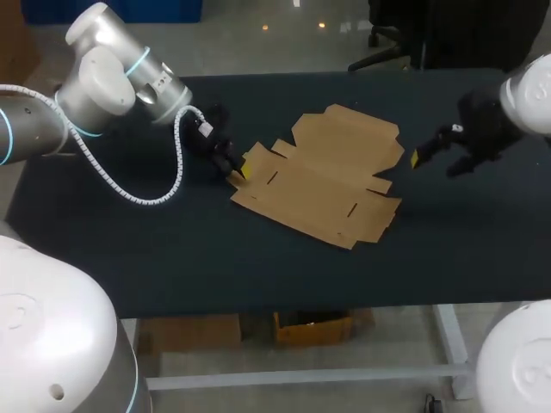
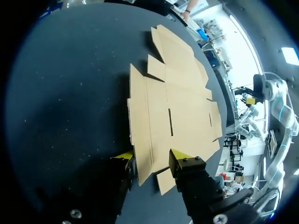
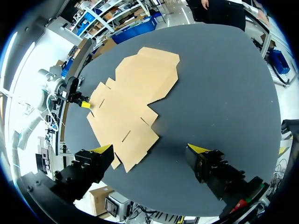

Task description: Assemble the packaging by folding the flat box into shape, placing the metal phone stand inside, and closing the box properly

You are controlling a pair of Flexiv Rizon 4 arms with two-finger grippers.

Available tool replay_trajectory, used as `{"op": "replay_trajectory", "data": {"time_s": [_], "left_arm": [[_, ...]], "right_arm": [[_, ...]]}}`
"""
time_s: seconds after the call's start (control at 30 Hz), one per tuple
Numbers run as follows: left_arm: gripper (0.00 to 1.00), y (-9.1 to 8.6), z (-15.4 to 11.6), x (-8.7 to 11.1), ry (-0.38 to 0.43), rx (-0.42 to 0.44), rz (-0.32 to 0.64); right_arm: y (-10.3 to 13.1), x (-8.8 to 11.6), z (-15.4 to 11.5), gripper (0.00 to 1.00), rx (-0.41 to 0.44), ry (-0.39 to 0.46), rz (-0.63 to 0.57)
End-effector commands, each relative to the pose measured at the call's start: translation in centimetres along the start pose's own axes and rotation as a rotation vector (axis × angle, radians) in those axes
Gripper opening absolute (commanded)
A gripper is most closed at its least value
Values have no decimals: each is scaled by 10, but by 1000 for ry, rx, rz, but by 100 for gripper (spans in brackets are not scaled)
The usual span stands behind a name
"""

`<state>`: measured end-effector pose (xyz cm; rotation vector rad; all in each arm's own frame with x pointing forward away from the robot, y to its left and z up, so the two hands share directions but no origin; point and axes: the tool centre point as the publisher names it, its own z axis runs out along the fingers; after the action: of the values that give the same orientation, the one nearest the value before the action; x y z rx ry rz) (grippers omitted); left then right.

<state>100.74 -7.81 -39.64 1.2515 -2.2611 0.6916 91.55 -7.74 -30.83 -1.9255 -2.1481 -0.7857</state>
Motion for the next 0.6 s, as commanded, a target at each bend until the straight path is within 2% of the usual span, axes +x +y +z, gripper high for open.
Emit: {"op": "replay_trajectory", "data": {"time_s": [0.03,0.13,0.2,0.43,0.6], "left_arm": [[36,-4,3,-5,0,-10,-8],[19,-4,2,-7,-11,-4,-17],[0,-4,1,-9,-14,4,-24],[0,0,-10,-9,-34,56,-35],[0,10,-15,-8,-54,99,-63]], "right_arm": [[0,1,-2,100,2,2,-1],[0,1,-2,100,2,4,-2],[0,1,-2,100,3,5,-1],[-1,2,-1,100,4,5,-2],[-1,2,-1,100,5,7,-4]]}}
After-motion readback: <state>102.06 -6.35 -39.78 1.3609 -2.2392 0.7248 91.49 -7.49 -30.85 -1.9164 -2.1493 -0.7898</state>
